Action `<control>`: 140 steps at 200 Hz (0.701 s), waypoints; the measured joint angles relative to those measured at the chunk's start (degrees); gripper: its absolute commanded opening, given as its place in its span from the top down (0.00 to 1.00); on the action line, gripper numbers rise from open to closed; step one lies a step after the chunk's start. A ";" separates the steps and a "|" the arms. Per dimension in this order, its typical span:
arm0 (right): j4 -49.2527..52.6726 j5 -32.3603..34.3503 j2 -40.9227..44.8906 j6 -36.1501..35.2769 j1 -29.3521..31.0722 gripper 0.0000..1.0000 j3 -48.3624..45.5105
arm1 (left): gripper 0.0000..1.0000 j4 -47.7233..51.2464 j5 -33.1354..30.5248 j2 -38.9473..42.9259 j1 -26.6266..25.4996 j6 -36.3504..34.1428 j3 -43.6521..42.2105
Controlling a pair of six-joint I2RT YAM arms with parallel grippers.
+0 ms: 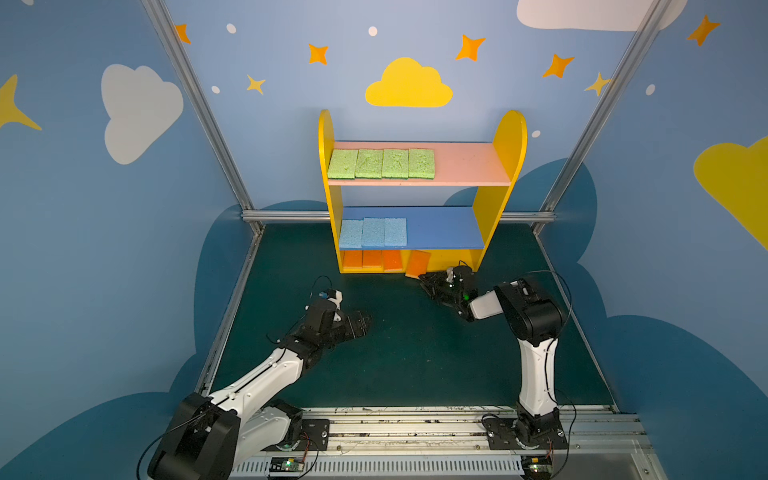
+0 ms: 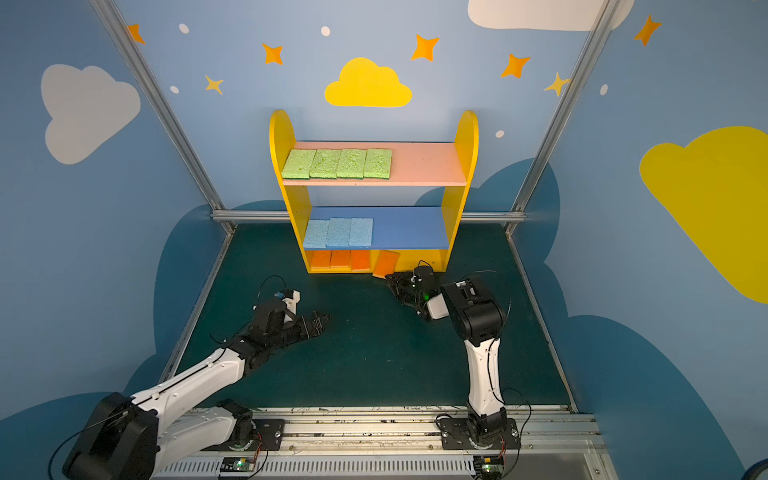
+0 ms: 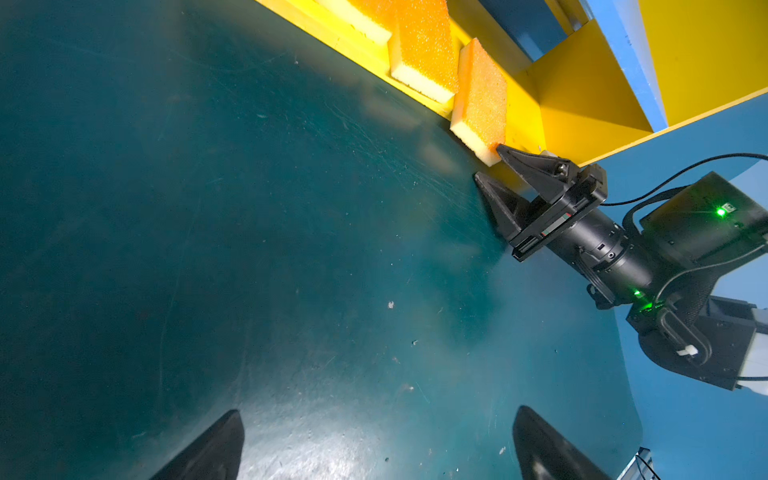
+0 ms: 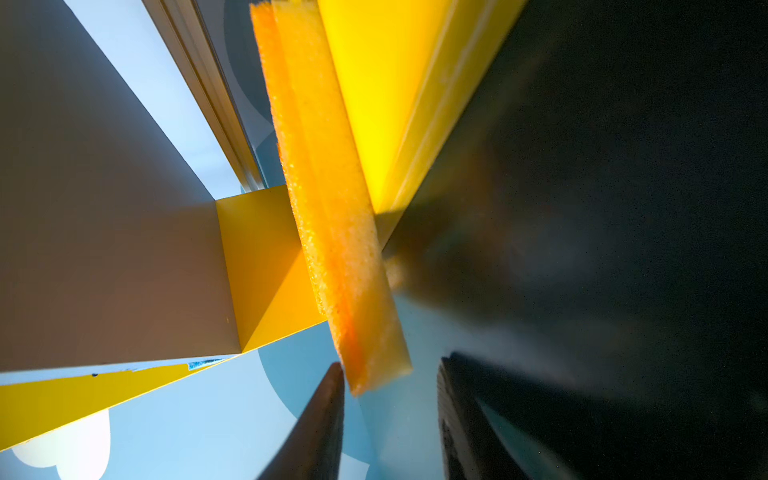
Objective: Place and organize the cleaning sponges onto the shelf
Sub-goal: 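Press the orange sponge flush against the row with the right gripper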
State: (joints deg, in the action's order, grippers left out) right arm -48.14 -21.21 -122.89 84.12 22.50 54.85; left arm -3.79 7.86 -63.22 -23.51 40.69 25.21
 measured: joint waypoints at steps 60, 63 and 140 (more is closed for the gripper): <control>1.68 2.38 0.00 0.42 0.11 0.85 0.00 | 0.01 0.37 0.02 -0.31 0.00 -0.24 0.00; 1.75 2.40 0.00 0.24 0.09 0.85 0.02 | 0.01 0.37 0.00 -0.33 0.00 -0.24 0.00; 4.24 2.19 0.66 -1.68 -0.50 1.00 0.74 | 0.01 0.46 -0.17 -0.37 0.00 -0.24 0.00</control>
State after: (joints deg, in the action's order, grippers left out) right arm -43.90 -19.03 -122.23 82.43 22.00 55.59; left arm -3.33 7.68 -63.59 -23.51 40.45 25.21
